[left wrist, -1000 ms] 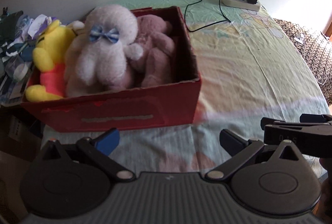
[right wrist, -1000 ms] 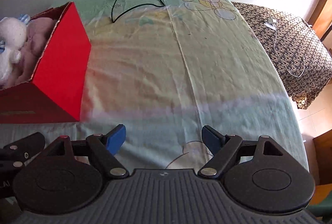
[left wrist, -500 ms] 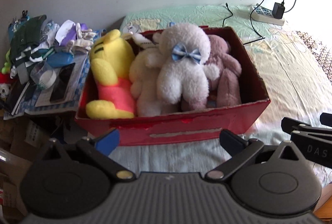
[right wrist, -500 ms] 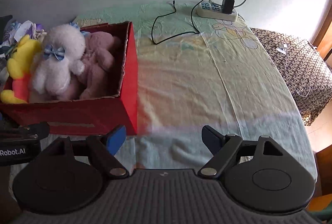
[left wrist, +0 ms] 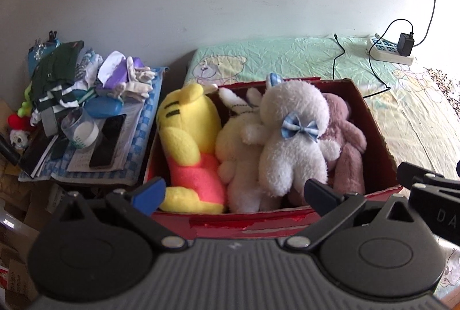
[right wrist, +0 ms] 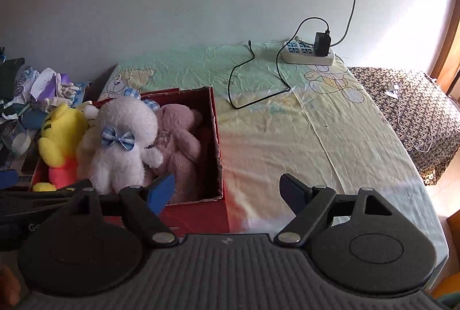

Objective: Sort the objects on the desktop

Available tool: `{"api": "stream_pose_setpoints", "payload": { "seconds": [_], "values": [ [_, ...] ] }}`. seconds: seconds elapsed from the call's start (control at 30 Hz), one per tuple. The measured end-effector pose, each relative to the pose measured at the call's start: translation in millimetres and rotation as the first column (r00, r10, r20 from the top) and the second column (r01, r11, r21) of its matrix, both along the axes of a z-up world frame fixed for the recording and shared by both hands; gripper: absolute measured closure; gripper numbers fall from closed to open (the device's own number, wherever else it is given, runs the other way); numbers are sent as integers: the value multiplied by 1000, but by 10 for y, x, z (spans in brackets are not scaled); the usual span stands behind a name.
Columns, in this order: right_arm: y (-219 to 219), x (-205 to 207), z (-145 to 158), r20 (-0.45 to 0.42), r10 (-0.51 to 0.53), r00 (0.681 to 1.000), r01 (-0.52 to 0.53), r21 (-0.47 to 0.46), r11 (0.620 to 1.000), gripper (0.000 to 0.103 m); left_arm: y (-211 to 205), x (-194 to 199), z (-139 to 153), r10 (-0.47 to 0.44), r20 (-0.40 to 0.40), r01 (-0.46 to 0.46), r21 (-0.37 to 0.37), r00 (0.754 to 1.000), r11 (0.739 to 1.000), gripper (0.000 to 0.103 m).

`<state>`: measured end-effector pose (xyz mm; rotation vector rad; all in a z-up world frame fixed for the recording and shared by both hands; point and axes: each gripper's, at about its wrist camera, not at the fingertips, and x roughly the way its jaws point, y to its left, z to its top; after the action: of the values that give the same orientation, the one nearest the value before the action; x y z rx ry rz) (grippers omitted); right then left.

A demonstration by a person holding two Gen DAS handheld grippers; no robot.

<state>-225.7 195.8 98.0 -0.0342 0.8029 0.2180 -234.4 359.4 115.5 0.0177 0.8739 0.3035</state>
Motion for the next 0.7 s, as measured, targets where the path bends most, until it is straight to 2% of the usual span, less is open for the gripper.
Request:
{"api": "stream_pose_setpoints", "payload": {
  "seconds": [0.17,0.3,0.4,0.53,0.7],
  "values": [
    [81,28,-43,8,0,1000,1,-36,999,20,49,19,-51,6,1,-6,-13,1000,1000,0],
    [77,100,-57,-17,1,1000,-1,0,1000,20,95,48,-75,20,-4,-20,-22,1000,1000,0],
    [123,105,-58,-9,6,1000,-6,-10,1000,20,128,56,-96,28,-6,-28,-38,1000,999,0],
    [203,101,-68,4,36,999,-36,-39,999,20,146,61,-129,51,-12,-51,-10,999,999,0],
    [273,134,-82,-12,69,998,-69,-36,997,20,244,61,-154,74,-22,-74,-29,997,997,0]
  ]
}}
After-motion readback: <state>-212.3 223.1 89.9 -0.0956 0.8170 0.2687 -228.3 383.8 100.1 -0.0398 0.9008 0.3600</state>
